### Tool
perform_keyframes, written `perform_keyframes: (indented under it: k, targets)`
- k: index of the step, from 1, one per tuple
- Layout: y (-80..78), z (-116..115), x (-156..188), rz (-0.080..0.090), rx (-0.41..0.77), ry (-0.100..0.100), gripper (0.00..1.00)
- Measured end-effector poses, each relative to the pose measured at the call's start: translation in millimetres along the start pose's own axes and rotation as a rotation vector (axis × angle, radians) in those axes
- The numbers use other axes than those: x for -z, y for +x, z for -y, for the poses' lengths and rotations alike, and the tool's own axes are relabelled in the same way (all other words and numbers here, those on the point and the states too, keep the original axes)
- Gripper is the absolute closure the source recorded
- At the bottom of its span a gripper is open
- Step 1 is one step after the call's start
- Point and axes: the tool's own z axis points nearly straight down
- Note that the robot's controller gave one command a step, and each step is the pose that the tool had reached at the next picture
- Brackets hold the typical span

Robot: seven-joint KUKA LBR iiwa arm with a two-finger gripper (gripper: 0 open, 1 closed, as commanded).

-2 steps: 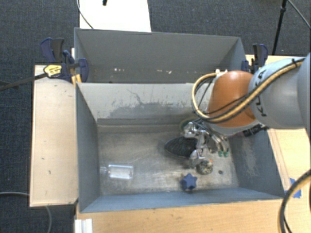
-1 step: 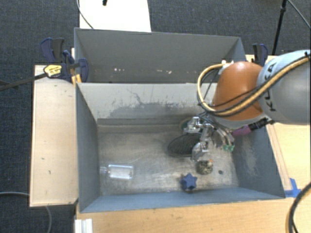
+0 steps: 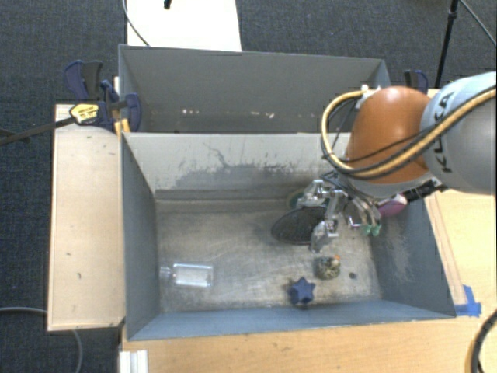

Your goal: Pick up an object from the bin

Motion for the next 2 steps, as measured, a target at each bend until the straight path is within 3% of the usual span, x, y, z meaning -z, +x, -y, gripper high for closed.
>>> perform_keyframes:
  k: [2]
  targets:
    - [-2.4,0,50,0.000,-0.006,0.000,1.00]
